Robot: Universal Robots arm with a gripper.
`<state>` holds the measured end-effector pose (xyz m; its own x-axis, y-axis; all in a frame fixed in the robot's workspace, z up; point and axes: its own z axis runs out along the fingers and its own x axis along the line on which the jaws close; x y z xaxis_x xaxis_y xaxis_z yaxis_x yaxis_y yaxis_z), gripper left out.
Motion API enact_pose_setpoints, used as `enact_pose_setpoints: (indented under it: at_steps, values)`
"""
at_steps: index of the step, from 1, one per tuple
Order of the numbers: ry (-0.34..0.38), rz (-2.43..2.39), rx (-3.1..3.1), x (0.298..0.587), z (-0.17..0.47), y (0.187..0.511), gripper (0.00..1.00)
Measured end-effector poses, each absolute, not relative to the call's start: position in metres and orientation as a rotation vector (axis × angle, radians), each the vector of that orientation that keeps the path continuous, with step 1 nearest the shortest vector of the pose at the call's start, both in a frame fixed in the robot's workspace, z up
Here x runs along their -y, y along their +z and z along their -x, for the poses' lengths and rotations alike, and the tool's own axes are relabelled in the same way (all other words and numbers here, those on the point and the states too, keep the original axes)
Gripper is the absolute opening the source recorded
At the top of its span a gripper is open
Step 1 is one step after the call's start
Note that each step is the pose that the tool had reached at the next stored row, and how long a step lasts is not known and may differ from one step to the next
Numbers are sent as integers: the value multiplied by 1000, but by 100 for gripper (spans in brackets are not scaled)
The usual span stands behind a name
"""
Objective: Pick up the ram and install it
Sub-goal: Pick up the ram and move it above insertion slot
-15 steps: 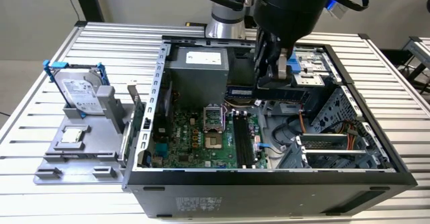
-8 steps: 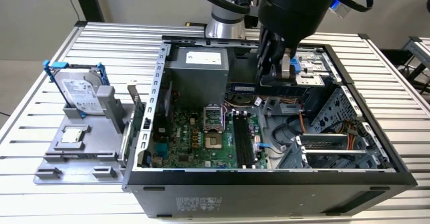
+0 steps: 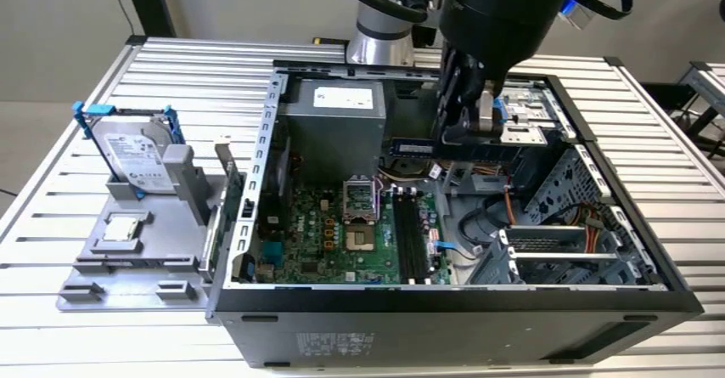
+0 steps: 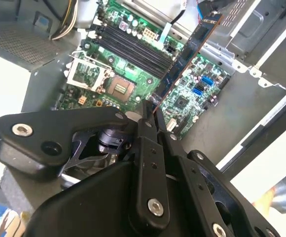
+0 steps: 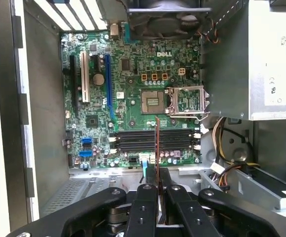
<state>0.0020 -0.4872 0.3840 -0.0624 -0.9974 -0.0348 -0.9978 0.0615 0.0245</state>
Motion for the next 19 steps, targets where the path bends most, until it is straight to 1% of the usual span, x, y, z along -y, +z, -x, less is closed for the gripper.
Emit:
enact_pose_setpoints:
  at_steps: [7,19]
  values:
    - [65,2145,-2283,482,-5,384,0]
    - [65,2125,-2301,482,-5,383,0]
